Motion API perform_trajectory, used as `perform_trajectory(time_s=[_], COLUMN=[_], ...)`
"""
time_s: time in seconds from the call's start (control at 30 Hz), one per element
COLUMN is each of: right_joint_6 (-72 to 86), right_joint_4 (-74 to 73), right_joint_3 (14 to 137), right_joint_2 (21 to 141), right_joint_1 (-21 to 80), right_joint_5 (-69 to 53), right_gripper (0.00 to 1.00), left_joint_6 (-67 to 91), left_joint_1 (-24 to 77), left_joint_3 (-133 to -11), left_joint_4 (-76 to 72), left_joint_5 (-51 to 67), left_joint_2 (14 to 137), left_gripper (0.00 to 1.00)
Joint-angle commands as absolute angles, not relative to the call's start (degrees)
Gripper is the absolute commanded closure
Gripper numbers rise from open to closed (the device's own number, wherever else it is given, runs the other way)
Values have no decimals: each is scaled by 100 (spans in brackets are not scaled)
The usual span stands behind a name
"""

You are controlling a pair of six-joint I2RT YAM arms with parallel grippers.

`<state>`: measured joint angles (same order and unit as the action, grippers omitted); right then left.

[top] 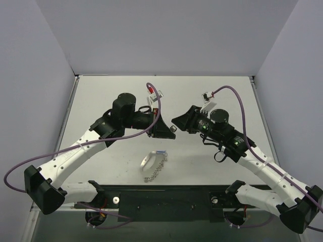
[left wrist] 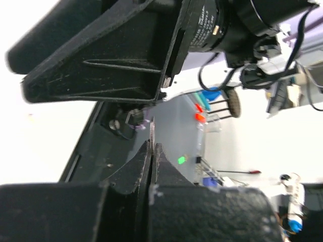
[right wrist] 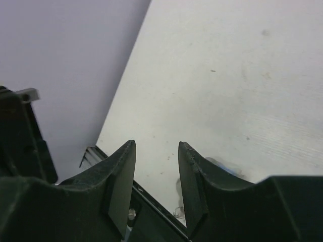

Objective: Remove the keys from the keyring

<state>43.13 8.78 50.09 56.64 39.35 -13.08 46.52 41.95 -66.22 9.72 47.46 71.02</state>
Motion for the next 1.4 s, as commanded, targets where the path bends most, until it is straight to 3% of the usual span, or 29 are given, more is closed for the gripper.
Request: perform_trajectory(time_s=[0.0,0.47,0.7,1.03,1.27,1.37], right_joint_6=[4087,4403,4632,4843,4974,5001], right_joint_4=[28,-1897,-2522,-3278,-3454,-3463], right_joint_3=[5027,5502,5300,5107,5107,5115], right_joint_2=[5370,5019,4536,4008,3753,3691], right_joint_1=[3911,3911,3929,4078,4131,4131], right_joint_5=[-510,369,553,747,721,659], right_gripper=[65,62,61,54,53,52], left_joint_6=[3587,3182,3015,2549,2347,2303], left_joint_1=[4201,4245,4184,3727,3305,3243], left_joint_3=[-7119,-7418,-7348,-7348,-7303,-7409], left_joint_4=[2283,3497,4322,4307,3929,3859], left_joint_5=[3877,2734,1226,-684,-1353,-1424], left_joint_2=[7040,6697,6767,7918,9025,9263], left_gripper=[100,100,100,100,100,89])
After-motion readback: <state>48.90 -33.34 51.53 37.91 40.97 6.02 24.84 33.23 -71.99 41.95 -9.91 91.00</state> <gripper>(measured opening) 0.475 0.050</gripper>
